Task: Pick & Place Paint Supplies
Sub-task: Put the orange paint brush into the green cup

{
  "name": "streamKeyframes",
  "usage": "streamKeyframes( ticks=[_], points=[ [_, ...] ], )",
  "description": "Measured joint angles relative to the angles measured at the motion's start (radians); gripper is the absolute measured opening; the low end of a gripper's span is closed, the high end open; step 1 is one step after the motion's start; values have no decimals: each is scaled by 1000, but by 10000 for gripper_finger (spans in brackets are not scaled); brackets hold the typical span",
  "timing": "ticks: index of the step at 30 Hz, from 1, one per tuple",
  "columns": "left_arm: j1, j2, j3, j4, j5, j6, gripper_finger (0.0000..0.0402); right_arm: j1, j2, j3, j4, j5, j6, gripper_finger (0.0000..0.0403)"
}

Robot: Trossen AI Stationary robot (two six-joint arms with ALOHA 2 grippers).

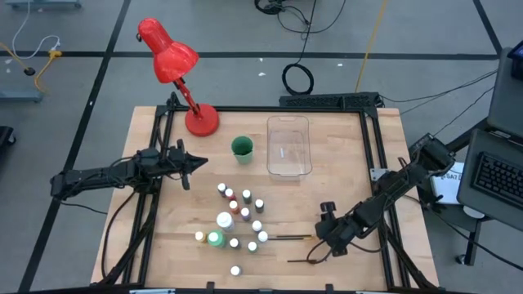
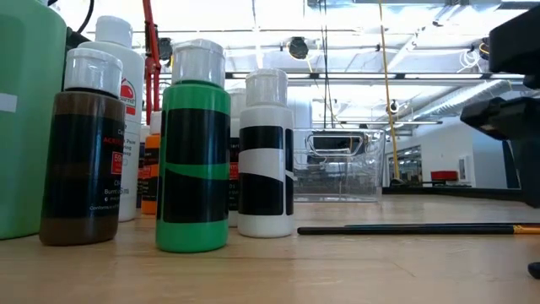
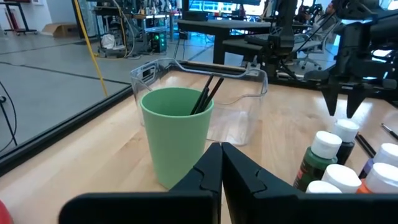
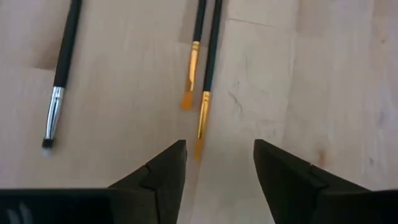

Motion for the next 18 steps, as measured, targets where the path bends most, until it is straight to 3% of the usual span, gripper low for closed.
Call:
streamKeyframes(
  ticks=[13, 18],
  points=[
    [0, 0, 0, -7, 0, -3, 19, -8, 77, -7, 71, 1, -12, 161],
    [0, 0, 0, -9, 0, -5, 19, -14, 93, -6, 71, 1, 2, 127]
  ],
)
